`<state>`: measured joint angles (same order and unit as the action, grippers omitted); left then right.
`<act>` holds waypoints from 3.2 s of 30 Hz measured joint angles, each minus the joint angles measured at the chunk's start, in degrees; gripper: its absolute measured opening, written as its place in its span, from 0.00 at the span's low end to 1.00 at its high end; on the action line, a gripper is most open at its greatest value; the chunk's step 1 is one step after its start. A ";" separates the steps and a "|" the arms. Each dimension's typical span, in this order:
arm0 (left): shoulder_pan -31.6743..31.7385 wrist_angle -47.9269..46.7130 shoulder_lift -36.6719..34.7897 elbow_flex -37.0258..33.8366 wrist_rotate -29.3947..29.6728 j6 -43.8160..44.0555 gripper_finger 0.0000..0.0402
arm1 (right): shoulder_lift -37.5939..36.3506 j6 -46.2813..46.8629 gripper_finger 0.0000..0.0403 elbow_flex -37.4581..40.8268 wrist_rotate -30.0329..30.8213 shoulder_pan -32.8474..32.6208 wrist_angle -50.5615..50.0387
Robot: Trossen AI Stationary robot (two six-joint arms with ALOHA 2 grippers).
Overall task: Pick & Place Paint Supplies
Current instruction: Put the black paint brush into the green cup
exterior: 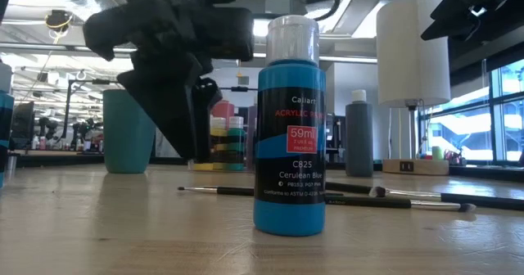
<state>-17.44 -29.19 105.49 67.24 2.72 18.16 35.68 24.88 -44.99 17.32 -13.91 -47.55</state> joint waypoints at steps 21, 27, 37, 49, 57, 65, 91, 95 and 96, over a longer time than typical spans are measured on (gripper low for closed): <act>0.36 -0.81 4.76 0.22 -0.48 0.42 0.56 | 0.00 -0.46 0.60 0.00 0.20 0.02 -0.06; -0.03 -1.01 4.92 0.15 2.60 -0.26 0.56 | 0.00 -0.48 0.60 0.00 0.20 0.02 -0.07; -0.93 -1.24 5.03 0.10 3.85 -1.75 0.56 | 0.00 -0.48 0.60 0.00 0.17 0.02 -0.07; -0.80 -2.34 5.07 0.11 1.99 -0.16 0.56 | 0.00 -0.42 0.60 0.00 0.15 0.02 -0.13; -0.73 -2.54 5.07 0.09 1.65 -0.35 0.56 | 0.00 -0.22 0.60 0.00 0.00 0.00 -0.23; -0.80 -2.54 5.07 0.07 1.76 -0.33 0.56 | 0.00 -0.22 0.60 0.00 0.02 0.00 -0.27; -0.82 -2.38 7.58 0.48 2.35 0.22 0.31 | 0.02 -0.24 0.60 0.00 0.09 0.01 -0.24; -0.82 -2.36 7.58 0.48 2.09 0.16 0.28 | 0.02 -0.24 0.60 0.00 0.22 0.02 -0.24; -0.80 -2.36 7.58 0.48 1.81 0.13 0.28 | 0.02 -0.24 0.60 0.00 0.20 0.00 -0.24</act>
<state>-18.24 -31.55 113.08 67.72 4.53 18.28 35.70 24.64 -44.99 17.52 -13.91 -47.79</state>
